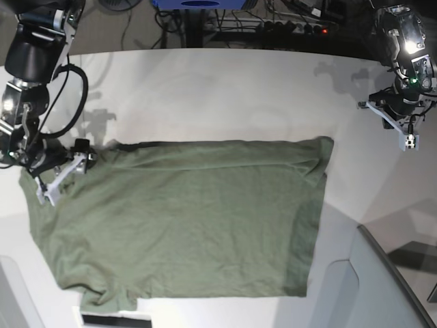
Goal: Layout the t-shirt on the table in an organized manner, then fold the t-shirt properly
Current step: 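Pull the shoulder corner outward with the right gripper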
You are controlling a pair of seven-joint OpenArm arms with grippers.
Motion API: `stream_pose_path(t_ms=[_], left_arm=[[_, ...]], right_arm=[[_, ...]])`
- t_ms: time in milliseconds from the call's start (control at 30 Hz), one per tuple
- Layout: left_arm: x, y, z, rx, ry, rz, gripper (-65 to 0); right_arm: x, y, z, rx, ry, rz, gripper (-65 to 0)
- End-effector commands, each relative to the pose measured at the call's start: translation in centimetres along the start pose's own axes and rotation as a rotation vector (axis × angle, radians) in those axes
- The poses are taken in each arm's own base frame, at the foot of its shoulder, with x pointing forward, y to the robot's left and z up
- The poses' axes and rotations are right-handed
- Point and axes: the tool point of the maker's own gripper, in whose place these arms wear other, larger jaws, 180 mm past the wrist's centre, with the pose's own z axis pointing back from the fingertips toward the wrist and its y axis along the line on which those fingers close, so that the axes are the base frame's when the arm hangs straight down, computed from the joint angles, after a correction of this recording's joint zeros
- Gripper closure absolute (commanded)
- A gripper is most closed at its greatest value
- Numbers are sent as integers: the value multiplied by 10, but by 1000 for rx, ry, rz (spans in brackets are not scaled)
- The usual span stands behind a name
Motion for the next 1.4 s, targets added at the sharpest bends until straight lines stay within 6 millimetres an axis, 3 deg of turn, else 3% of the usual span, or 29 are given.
stream_pose_path(t_ms=[0, 133, 167, 367, 467, 600, 767, 1100, 1300, 1367], left_arm=[[14, 8, 3, 19, -43, -10, 0], [14, 8, 3, 19, -43, -10, 0], [14, 8, 3, 19, -43, -10, 0], [14, 8, 3, 19, -45, -9, 0], [14, 8, 3, 19, -45, -9, 0], [14, 8, 3, 17, -46, -10, 0], [15, 6, 2, 14, -47, -12, 0], [31, 4, 0, 12, -78, -6, 0], [34, -4, -2, -5, -80, -29, 0], [36, -6, -3, -14, -81, -54, 0]], right_arm=[[18, -2, 6, 0, -46, 9, -315], [19, -2, 3, 10, -30, 4, -14], [21, -2, 3, 9, -33, 5, 0], [26, -6, 27, -35, -49, 48, 0], [16, -9, 46, -79, -12, 83, 0], [-11, -17, 69, -130, 34, 82, 0], [-62, -22, 82, -155, 116, -6, 0], [-149, 17, 75, -76, 253, -106, -3], [-155, 22, 77, -72, 247, -134, -11], [-155, 19, 78, -78, 245, -133, -56]])
